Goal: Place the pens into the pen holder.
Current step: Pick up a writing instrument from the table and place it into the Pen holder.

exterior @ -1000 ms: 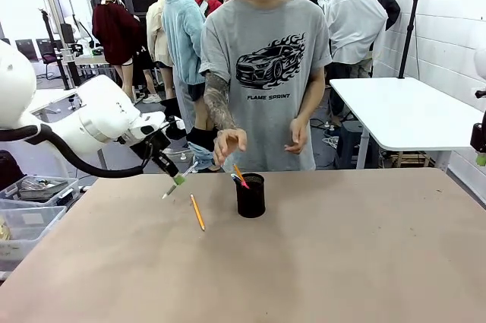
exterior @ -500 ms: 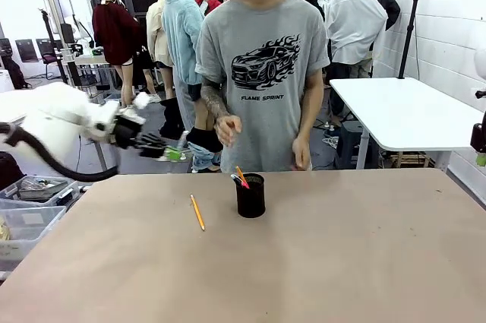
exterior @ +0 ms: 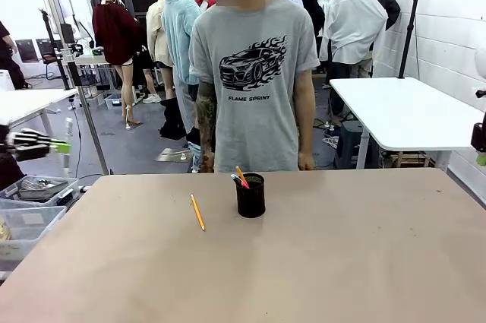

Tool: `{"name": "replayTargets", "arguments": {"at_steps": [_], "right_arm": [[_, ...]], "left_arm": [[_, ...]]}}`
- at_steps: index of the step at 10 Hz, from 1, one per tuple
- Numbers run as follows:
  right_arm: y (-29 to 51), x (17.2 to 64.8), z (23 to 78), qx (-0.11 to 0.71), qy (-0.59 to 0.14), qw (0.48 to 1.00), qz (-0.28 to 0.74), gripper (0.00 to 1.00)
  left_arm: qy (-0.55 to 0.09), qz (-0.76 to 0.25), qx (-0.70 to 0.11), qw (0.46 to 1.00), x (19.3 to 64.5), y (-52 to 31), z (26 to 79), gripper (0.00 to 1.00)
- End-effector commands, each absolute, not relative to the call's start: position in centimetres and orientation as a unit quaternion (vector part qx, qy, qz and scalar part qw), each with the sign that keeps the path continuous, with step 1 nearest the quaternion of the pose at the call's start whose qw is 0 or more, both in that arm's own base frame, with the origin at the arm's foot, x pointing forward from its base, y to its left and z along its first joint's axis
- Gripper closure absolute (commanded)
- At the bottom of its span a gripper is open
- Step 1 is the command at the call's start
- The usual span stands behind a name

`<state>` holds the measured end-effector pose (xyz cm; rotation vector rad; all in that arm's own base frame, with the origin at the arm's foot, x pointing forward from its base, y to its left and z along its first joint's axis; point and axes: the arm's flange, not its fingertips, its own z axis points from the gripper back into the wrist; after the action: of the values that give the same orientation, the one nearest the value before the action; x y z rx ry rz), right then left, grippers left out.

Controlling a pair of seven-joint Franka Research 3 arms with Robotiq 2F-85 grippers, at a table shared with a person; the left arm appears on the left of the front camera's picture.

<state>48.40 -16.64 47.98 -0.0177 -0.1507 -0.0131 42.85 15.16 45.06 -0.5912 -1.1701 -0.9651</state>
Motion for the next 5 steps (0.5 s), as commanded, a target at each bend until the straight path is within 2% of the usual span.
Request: {"name": "replayTargets", "arguments": {"at_steps": [1, 5], "right_arm": [[-16.5, 48.3, 47.6, -0.010, -0.083, 0.997, 0.001, 0.34], [-16.5, 48.3, 47.6, -0.010, -0.083, 0.997, 0.001, 0.34]], "left_arm": [[-0.547, -0.417, -0.276, 0.671, 45.0, 11.9, 43.7, 1.00], [-0.521, -0.467, -0.348, 0.624, 55.1, 0.8, 45.4, 1.00]]}}
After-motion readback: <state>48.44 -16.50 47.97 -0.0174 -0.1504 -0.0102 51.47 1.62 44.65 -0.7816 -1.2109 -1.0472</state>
